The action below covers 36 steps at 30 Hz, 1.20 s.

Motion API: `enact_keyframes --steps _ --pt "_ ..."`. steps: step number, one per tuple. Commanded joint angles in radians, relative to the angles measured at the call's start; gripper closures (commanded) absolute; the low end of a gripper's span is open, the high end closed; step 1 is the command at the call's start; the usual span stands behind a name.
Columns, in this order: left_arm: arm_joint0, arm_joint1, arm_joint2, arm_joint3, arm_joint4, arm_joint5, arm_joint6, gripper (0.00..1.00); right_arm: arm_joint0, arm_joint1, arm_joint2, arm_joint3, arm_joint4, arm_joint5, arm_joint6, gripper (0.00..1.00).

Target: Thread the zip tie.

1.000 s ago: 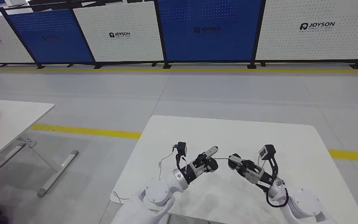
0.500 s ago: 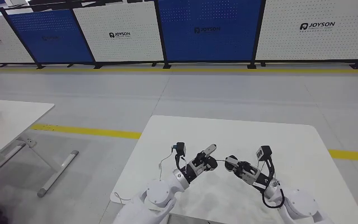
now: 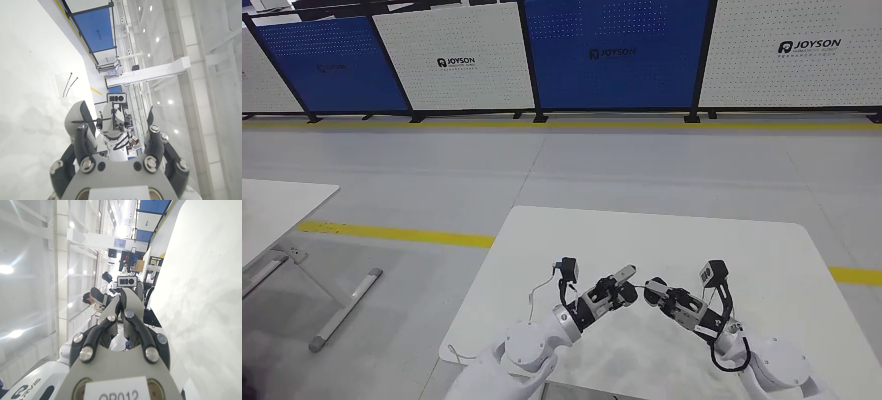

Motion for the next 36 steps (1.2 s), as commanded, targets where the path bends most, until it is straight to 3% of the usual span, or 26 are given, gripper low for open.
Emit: enact_keyframes --steps 1,5,7,8,16,18,27,32,36 --pt "0.004 0.001 -0.006 -0.004 0.001 -0.013 -0.001 0.69 0.000 0.000 0.000 0.000 0.000 0.000 0.000 1.00" --pt "0.018 0.006 -0.016 -0.013 0.028 -0.027 -0.014 0.68 0.000 0.000 0.000 0.000 0.000 0.000 0.000 1.00" --pt "0.024 0.008 -0.019 -0.015 0.044 -0.028 -0.015 0.58 0.000 0.000 0.000 0.000 0.000 0.000 0.000 1.00" --pt "0.027 0.009 -0.019 -0.015 0.054 -0.027 -0.018 0.58 0.000 0.000 0.000 0.000 0.000 0.000 0.000 1.00" --pt "0.030 0.012 -0.017 -0.021 0.106 -0.011 -0.022 0.69 0.000 0.000 0.000 0.000 0.000 0.000 0.000 1.00" --pt "0.030 0.012 -0.015 -0.023 0.113 -0.009 -0.021 0.80 0.000 0.000 0.000 0.000 0.000 0.000 0.000 1.00" --pt "0.026 0.012 -0.009 -0.025 0.121 0.008 -0.013 0.82 0.000 0.000 0.000 0.000 0.000 0.000 0.000 1.00" --pt "0.019 0.010 -0.004 -0.020 0.118 0.017 -0.005 1.00 0.000 0.000 0.000 0.000 0.000 0.000 0.000 1.00" --pt "0.014 0.009 -0.002 -0.015 0.117 0.019 -0.001 1.00 0.000 0.000 0.000 0.000 0.000 0.000 0.000 1.00"
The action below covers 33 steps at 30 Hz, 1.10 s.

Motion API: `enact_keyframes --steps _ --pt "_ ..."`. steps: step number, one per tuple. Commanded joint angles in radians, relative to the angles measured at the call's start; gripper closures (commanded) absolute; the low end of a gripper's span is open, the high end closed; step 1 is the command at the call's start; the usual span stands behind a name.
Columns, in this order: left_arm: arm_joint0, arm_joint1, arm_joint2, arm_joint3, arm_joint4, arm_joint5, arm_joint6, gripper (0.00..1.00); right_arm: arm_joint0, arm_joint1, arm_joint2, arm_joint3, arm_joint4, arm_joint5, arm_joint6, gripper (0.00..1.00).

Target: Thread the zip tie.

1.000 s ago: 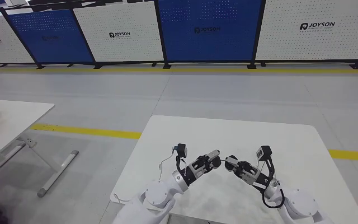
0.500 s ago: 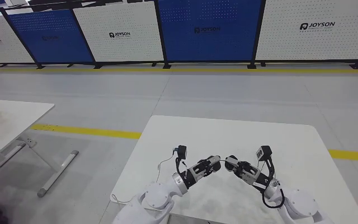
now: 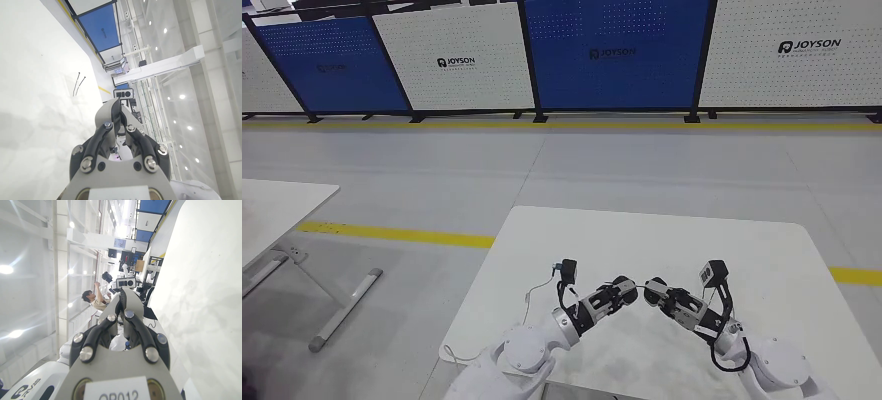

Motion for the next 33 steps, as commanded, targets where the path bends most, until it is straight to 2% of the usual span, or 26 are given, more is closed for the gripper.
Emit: enact_keyframes --steps 1,12,13,14,15,16,22,26,33 --pt "-0.002 0.000 0.001 0.002 -0.001 0.000 0.001 1.00 0.000 0.000 0.000 0.000 0.000 0.000 0.000 1.00" --pt "-0.006 0.000 0.004 0.008 0.000 0.000 -0.006 1.00 -0.004 -0.001 0.000 -0.005 -0.002 0.002 -0.010 1.00" --pt "-0.006 0.000 0.004 0.008 -0.004 0.001 -0.009 1.00 -0.007 -0.001 -0.001 -0.010 -0.007 0.005 -0.013 0.82" --pt "-0.006 0.000 0.003 0.007 -0.011 0.002 -0.013 1.00 -0.008 -0.001 0.001 -0.014 -0.015 0.011 -0.013 0.58" --pt "-0.005 0.000 0.002 0.007 -0.015 0.004 -0.017 1.00 -0.010 -0.001 0.003 -0.017 -0.018 0.014 -0.014 0.51" --pt "-0.005 0.000 0.002 0.006 -0.021 0.006 -0.021 1.00 -0.012 -0.001 0.004 -0.019 -0.020 0.016 -0.014 0.02" --pt "-0.006 0.002 -0.008 -0.002 -0.049 0.025 -0.037 1.00 -0.026 0.000 0.020 -0.033 -0.036 0.021 -0.007 0.00" --pt "0.001 0.008 -0.032 -0.010 -0.045 0.027 -0.045 1.00 -0.040 0.002 0.041 -0.039 -0.033 0.014 -0.007 0.00" --pt "0.047 0.029 -0.123 -0.017 -0.044 0.044 -0.094 1.00 -0.085 0.010 0.102 -0.060 -0.006 -0.012 0.008 0.00"
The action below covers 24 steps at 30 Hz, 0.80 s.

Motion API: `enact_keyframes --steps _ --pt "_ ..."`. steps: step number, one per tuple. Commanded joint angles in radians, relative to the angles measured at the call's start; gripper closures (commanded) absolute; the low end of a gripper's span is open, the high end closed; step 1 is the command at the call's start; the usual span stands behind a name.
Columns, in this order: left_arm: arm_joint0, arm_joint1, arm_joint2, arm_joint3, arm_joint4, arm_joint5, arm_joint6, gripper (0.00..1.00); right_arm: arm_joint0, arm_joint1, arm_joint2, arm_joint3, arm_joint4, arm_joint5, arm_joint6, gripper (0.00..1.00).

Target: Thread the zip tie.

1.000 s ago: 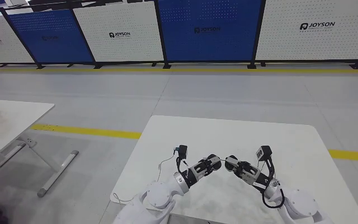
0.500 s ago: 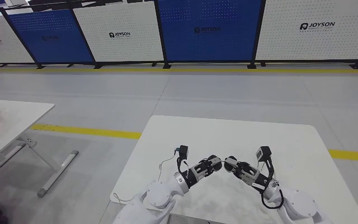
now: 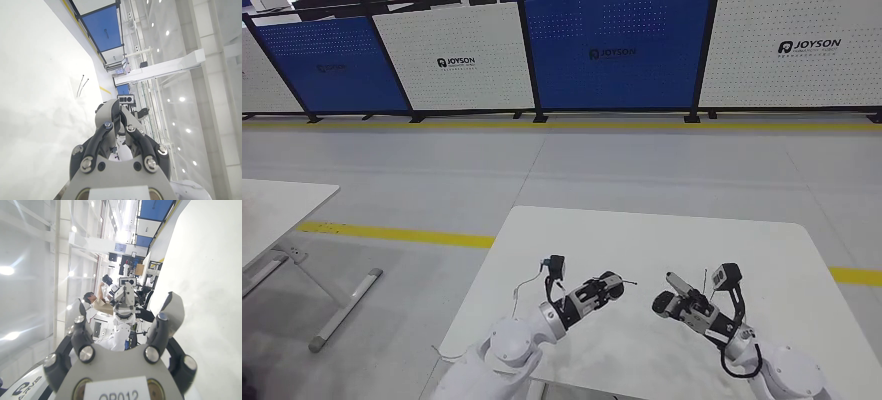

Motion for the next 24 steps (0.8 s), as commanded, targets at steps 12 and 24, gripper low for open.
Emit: enact_keyframes --steps 12,24 --pt "0.027 0.010 -0.044 -0.006 -0.039 0.023 -0.046 1.00 -0.022 0.003 0.027 -0.010 0.031 -0.002 0.022 0.00" --pt "0.027 0.017 -0.107 -0.020 -0.163 0.014 -0.096 1.00 -0.022 0.003 0.027 -0.010 0.031 -0.002 0.022 0.00"
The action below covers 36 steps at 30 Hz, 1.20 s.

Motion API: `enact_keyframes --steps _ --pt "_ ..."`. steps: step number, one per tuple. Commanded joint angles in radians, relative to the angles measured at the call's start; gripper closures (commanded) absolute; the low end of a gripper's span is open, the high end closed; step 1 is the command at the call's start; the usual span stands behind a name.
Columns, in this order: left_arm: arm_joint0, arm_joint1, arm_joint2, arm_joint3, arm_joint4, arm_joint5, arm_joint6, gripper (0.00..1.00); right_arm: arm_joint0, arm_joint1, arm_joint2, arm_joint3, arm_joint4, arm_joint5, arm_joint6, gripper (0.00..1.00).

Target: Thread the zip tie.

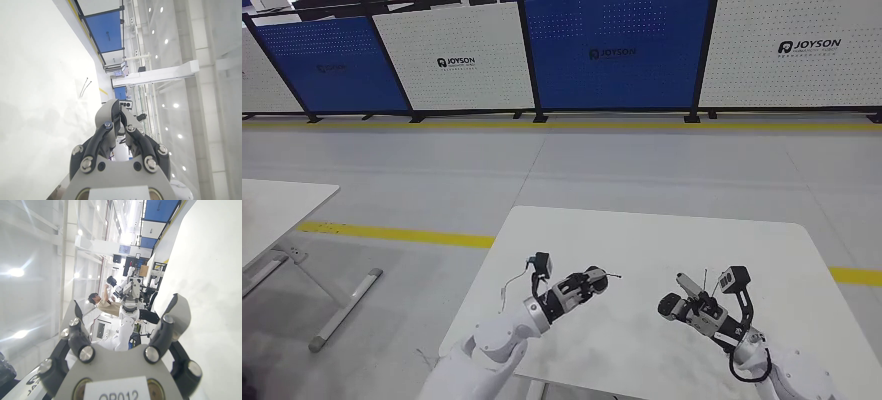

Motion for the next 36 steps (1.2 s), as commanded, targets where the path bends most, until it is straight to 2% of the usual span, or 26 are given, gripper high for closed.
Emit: enact_keyframes --steps 1,7,9,21,23,28,29,32,36 --pt "0.014 0.005 -0.036 -0.031 -0.028 -0.011 -0.013 1.00 0.000 0.000 0.000 0.000 0.000 0.000 0.000 0.00" --pt "0.065 0.019 -0.121 -0.137 -0.088 -0.012 -0.072 1.00 0.000 0.000 0.000 0.000 0.000 0.000 0.000 0.00" --pt "0.094 0.024 -0.146 -0.186 -0.122 0.005 -0.115 1.00 0.000 0.000 0.000 0.000 0.000 0.000 0.000 0.00" --pt "0.097 0.025 -0.149 -0.191 -0.127 0.011 -0.118 1.00 0.000 0.000 0.000 0.000 0.000 0.000 0.000 0.00" --pt "0.092 0.024 -0.139 -0.203 -0.129 0.007 -0.119 1.00 0.000 0.000 0.000 0.000 0.000 0.000 0.000 0.00" --pt "0.113 0.026 -0.168 -0.283 -0.233 -0.021 -0.167 1.00 0.000 0.000 0.000 0.000 0.000 0.000 0.000 0.00" --pt "0.125 0.026 -0.180 -0.313 -0.280 -0.035 -0.183 1.00 0.000 0.000 0.000 0.000 0.000 0.000 0.000 0.00" --pt "0.155 0.028 -0.213 -0.363 -0.334 -0.052 -0.214 1.00 0.000 0.000 0.000 0.000 0.000 0.000 0.000 0.00" --pt "0.180 0.030 -0.237 -0.393 -0.380 -0.060 -0.236 1.00 0.000 0.000 0.000 0.000 0.000 0.000 0.000 0.00"
